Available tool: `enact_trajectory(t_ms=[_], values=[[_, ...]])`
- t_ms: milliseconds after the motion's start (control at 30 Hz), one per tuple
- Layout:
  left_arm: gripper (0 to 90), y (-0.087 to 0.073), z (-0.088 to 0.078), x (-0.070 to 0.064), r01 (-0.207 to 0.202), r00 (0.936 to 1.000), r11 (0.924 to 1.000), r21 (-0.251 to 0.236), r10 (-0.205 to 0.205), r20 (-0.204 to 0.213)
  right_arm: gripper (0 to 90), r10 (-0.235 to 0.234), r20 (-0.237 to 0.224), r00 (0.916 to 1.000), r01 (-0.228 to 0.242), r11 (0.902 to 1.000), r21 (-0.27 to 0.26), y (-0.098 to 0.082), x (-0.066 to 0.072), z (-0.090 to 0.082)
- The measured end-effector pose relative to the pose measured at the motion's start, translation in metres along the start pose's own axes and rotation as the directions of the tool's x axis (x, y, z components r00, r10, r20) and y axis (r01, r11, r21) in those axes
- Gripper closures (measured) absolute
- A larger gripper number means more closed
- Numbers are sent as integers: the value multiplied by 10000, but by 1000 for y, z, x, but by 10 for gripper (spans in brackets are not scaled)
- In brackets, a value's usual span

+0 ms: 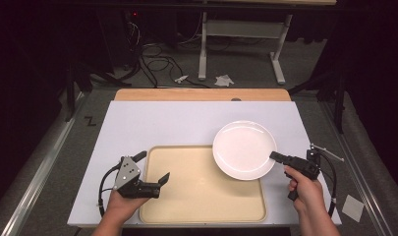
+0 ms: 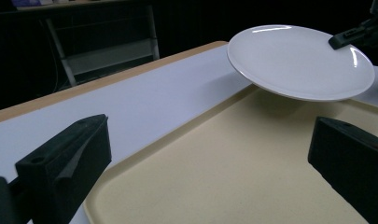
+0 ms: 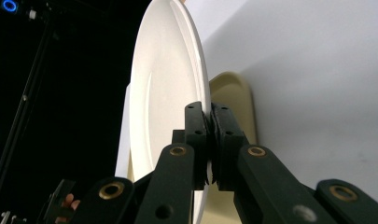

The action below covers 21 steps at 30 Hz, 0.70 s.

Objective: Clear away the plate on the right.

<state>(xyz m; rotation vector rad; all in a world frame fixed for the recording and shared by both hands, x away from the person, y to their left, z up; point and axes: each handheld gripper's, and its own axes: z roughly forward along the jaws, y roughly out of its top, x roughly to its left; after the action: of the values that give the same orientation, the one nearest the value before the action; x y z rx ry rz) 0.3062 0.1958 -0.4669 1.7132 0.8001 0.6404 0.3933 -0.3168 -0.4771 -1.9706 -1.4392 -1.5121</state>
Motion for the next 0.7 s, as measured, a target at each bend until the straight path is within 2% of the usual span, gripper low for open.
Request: enact_trajectory(t_ms=[133, 333, 700], values=[[2, 0, 0, 0, -29, 10000, 10000, -19, 29, 25, 890, -137, -177, 9997, 141, 9997, 198, -6, 6, 6], [2, 0, -2, 0, 14, 10000, 10000, -51, -14, 7, 889, -281, -79, 9996, 284, 9985, 472, -12, 10, 11], [2, -1, -7, 1, 8, 10000, 10000, -62, -8, 60, 889, -560, -327, 9979, 591, 9927, 1049, -23, 19, 25]])
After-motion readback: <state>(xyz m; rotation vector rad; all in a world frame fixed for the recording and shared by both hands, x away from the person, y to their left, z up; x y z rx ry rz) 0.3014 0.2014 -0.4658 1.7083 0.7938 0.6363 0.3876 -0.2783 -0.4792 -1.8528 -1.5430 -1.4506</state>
